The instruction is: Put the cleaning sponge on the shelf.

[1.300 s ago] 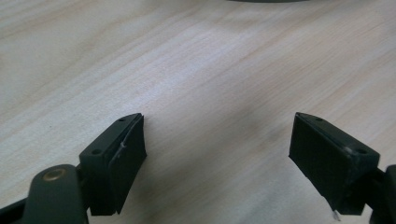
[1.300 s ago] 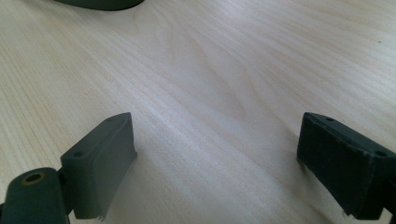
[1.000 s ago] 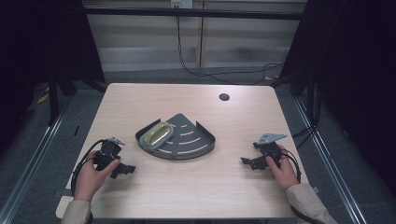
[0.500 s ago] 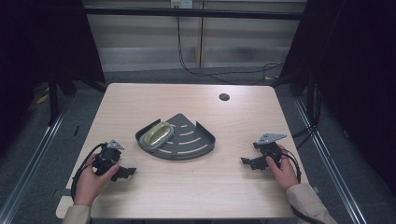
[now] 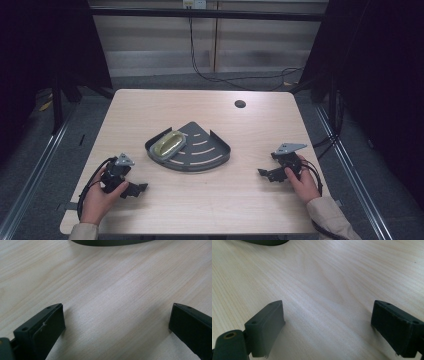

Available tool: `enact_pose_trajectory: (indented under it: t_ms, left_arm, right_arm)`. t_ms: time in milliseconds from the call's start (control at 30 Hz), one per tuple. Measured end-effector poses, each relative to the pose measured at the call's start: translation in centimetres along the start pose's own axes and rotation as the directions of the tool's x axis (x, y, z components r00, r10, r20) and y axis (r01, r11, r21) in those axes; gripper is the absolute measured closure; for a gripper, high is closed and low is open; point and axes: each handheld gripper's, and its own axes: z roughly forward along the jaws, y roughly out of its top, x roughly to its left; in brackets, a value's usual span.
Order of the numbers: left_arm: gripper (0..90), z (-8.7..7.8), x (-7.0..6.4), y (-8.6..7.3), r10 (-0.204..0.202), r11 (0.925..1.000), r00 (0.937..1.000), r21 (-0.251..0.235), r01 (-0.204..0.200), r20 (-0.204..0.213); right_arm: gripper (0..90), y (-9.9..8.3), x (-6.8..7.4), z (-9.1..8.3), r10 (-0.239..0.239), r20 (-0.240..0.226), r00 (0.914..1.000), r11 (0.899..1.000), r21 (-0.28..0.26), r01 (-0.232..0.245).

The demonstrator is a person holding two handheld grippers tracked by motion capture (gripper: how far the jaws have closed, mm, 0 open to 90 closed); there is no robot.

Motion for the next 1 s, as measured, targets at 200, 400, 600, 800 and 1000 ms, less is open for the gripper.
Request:
enact_pose_trajectory:
  t_ms: [200,400,600,800,1000]
  left_arm:
    - [0.0,-0.1,0.1,-0.3,0.012,0.9997,0.9999,-0.022,-0.012,-0.006]
    - [0.0,0.0,0.2,-0.7,0.019,0.9981,0.9998,-0.058,-0.019,0.007]
    - [0.0,0.0,0.3,-0.9,0.021,0.9970,0.9998,-0.074,-0.020,0.007]
    - [0.0,0.0,0.3,-1.1,0.025,0.9954,0.9996,-0.092,-0.024,0.009]
    - [0.0,0.0,0.3,-1.2,0.026,0.9943,0.9996,-0.104,-0.025,0.009]
  right_arm:
    - [10.9,0.0,0.0,0.0,0.000,0.000,1.0000,1.000,0.000,0.000]
    - [10.8,0.0,0.0,0.0,0.000,0.000,1.0000,1.000,0.000,0.000]
    - [10.9,0.0,0.0,0.0,0.000,0.000,1.0000,1.000,0.000,0.000]
    - [10.9,0.0,0.0,0.0,0.001,0.000,1.0000,1.000,0.000,-0.001]
    - [10.9,0.0,0.0,0.0,0.000,0.000,1.0000,1.000,0.000,0.000]
